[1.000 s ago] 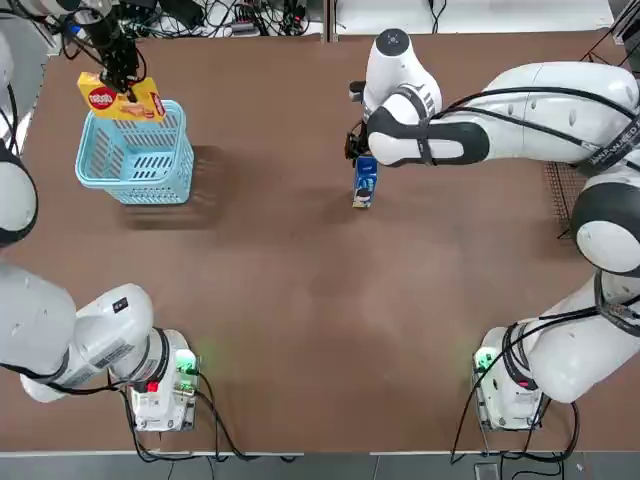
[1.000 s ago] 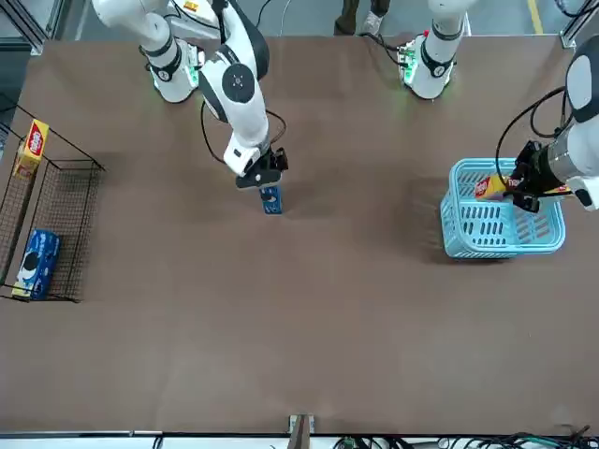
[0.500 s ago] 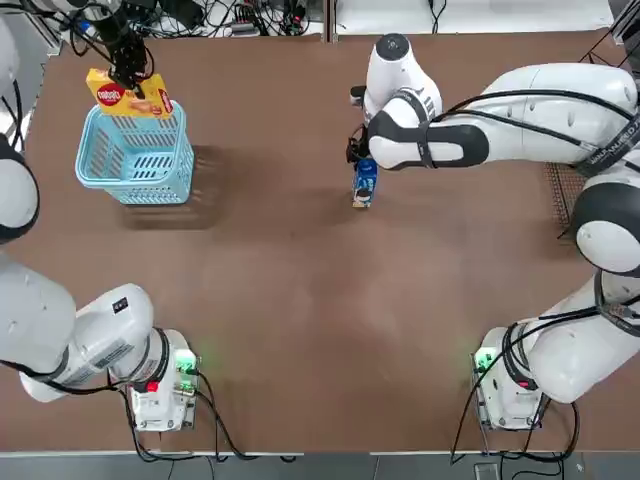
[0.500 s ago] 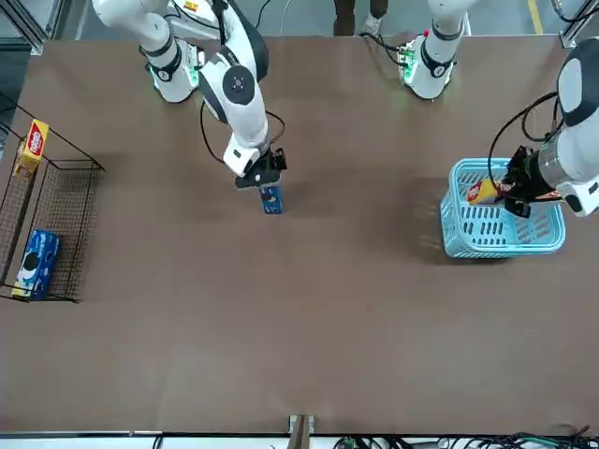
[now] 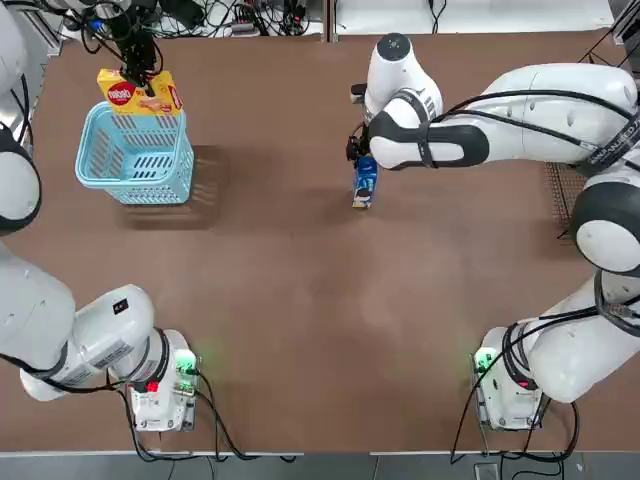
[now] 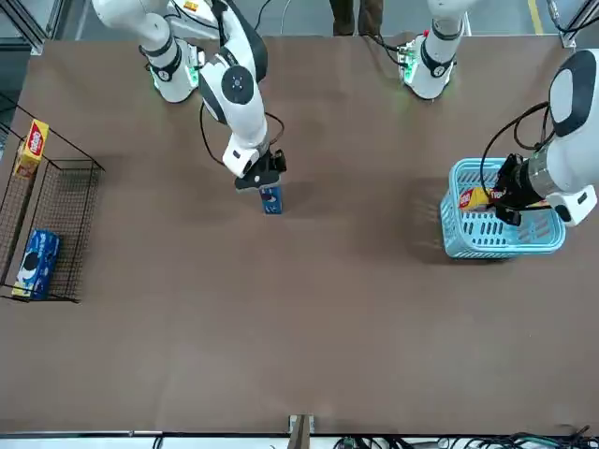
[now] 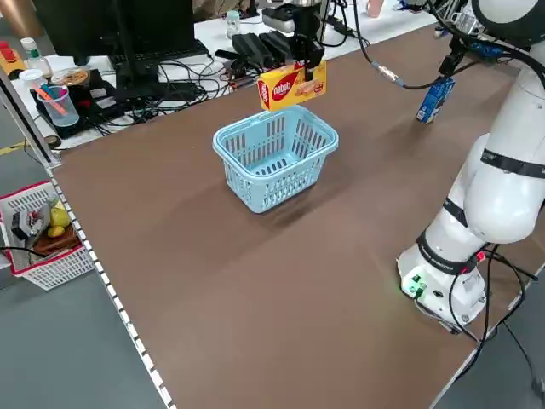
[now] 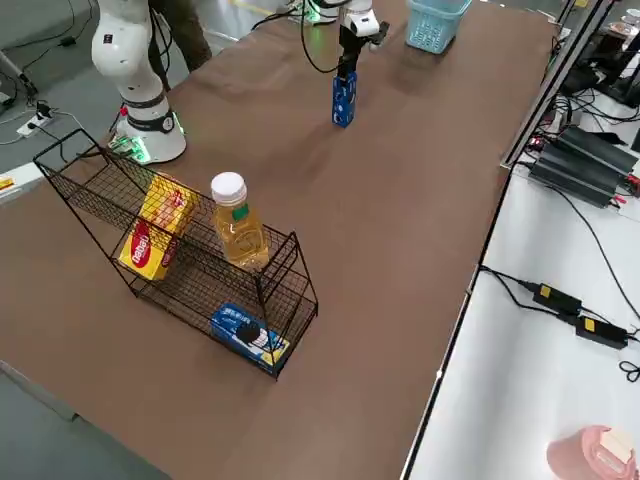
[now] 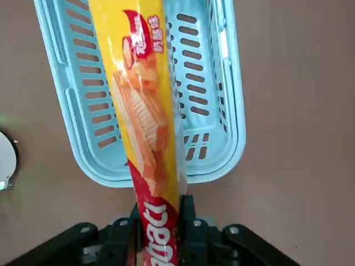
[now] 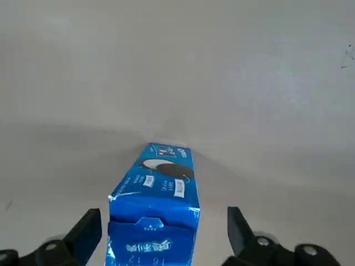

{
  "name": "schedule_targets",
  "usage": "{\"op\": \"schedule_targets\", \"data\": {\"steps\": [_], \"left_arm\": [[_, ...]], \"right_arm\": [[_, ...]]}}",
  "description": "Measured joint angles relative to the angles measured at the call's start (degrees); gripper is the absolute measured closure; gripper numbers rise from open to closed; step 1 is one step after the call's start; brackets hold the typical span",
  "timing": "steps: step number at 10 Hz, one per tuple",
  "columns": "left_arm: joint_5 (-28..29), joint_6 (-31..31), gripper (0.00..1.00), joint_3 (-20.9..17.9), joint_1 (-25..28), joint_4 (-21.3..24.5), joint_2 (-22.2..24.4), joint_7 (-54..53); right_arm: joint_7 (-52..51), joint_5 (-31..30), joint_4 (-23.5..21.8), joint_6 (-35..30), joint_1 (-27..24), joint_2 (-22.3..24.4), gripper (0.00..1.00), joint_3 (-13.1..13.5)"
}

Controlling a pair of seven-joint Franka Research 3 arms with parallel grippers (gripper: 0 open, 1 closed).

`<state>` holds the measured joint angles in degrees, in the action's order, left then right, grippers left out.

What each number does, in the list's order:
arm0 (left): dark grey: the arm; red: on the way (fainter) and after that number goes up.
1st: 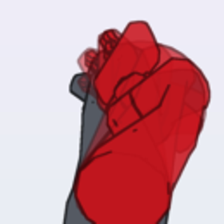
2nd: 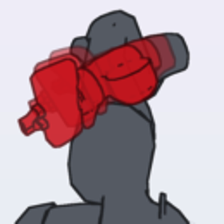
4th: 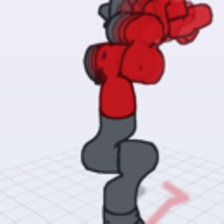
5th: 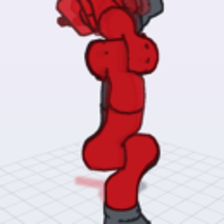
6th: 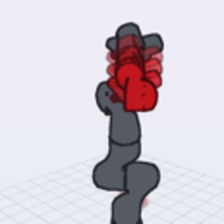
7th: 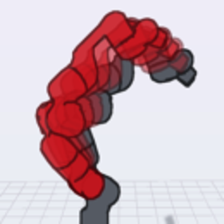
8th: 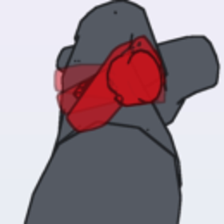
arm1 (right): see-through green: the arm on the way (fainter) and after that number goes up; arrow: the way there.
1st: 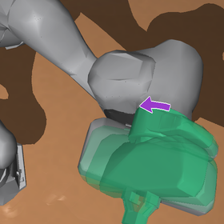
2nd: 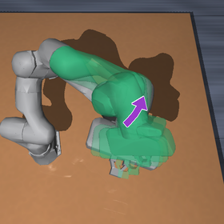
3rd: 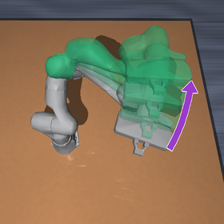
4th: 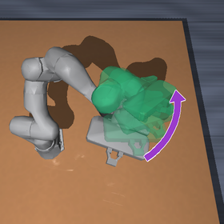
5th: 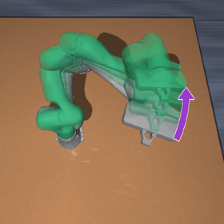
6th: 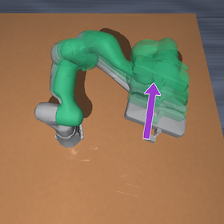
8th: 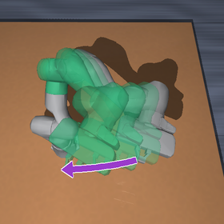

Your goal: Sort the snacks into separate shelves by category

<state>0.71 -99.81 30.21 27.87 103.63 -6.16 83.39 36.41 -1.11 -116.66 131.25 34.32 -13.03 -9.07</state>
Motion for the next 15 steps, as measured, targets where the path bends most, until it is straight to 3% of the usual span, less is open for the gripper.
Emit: {"op": "schedule_targets", "data": {"steps": [7,9,11,15], "left_arm": [[-1.31,0.0,0.71,0.09,-0.69,-2.08,-0.98,3.33],[-1.31,0.0,0.71,0.09,-0.74,-2.3,-1.39,3.37],[-1.31,0.0,0.71,0.09,-0.74,-2.36,-1.46,3.37],[-1.31,0.01,0.71,0.09,-0.76,-2.53,-1.46,3.37]], "right_arm": [[-0.06,-0.08,-0.24,0.92,0.08,-1.0,0.04,-0.12],[-0.07,-0.08,-0.24,1.01,0.02,-1.0,0.16,0.0],[-0.07,-0.08,-0.19,1.06,-0.13,-0.94,0.44,0.07],[-5.83,-0.2,0.41,-1.45,-1.41,-0.81,0.51,0.22]]}}
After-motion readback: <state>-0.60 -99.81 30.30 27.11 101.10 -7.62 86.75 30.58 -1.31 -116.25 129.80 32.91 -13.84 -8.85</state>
